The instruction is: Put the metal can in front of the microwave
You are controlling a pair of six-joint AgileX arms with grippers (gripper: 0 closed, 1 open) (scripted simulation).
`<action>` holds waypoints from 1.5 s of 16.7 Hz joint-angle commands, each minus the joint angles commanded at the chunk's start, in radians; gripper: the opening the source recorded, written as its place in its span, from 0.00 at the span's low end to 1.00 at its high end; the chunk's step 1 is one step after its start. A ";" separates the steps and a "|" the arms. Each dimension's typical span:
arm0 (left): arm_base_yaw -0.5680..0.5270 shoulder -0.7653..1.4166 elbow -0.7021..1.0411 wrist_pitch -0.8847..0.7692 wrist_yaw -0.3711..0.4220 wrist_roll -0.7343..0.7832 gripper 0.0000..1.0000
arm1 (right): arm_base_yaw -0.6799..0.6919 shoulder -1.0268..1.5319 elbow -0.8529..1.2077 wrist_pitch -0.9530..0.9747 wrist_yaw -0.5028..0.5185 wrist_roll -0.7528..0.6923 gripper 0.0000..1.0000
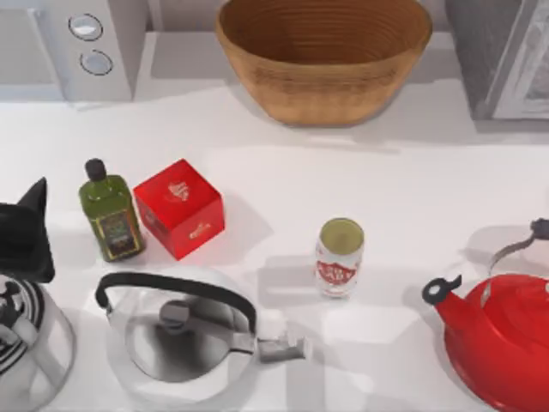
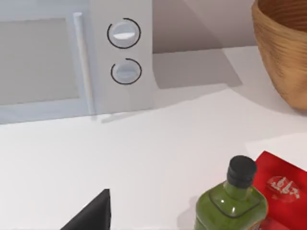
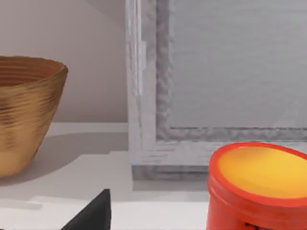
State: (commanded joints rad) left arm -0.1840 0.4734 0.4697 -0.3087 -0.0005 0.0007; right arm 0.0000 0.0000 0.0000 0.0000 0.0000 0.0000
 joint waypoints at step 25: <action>-0.657 1.875 1.749 -1.132 0.004 -0.025 1.00 | 0.000 0.000 0.000 0.000 0.000 0.000 1.00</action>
State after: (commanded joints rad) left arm -0.8411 2.3481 2.2191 -1.4411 0.0039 -0.0247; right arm 0.0000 0.0000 0.0000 0.0000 0.0000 0.0000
